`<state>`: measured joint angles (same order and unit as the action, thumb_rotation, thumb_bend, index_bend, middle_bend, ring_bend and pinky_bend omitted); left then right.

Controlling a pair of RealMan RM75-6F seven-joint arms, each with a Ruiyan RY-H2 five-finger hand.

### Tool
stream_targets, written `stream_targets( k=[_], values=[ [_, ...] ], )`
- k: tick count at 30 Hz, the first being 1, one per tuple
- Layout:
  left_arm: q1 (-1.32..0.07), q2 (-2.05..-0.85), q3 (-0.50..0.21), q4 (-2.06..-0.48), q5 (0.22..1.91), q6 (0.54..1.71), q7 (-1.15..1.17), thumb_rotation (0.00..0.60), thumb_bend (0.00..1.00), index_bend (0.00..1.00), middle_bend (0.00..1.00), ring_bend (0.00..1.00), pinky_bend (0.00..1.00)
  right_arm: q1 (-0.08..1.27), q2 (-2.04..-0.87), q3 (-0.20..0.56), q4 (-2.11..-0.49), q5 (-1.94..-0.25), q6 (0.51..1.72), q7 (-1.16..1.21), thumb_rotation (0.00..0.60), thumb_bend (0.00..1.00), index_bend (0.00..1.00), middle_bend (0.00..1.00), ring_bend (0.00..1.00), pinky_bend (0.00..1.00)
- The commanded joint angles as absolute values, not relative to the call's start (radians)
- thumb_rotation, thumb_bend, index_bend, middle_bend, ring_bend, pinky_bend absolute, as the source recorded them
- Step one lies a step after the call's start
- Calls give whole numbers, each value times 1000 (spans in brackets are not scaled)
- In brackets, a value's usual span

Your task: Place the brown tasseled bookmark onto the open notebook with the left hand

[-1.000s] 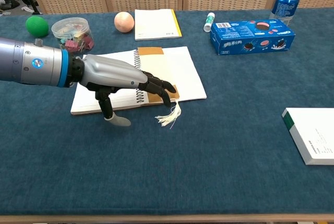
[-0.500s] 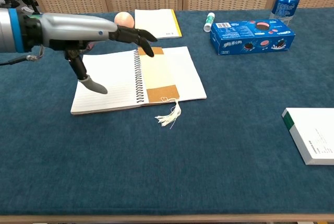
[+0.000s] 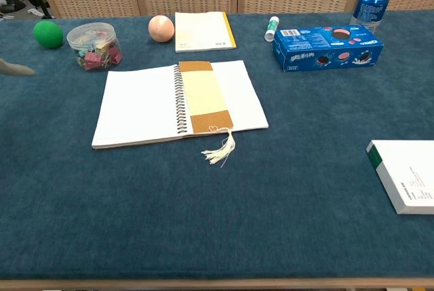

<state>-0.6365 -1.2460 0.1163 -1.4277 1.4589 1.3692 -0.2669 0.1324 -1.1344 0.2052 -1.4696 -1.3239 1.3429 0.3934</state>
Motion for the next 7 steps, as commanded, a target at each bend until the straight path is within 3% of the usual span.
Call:
stream_targets(
  k=[1,7],
  values=[
    [-500,-1252,102,-1416,1374,1487,-248,600,0,52,0,0,0,130,-1143,204,-1462,-1338,1365,382,600,0,0,0,0,0],
    [-371,-1283,101,-1402,1284,1559,-197,600,0,35,0,0,0,119,-1150,202,-1462,-1370,1415,383,600,0,0,0,0,0]
  ],
)
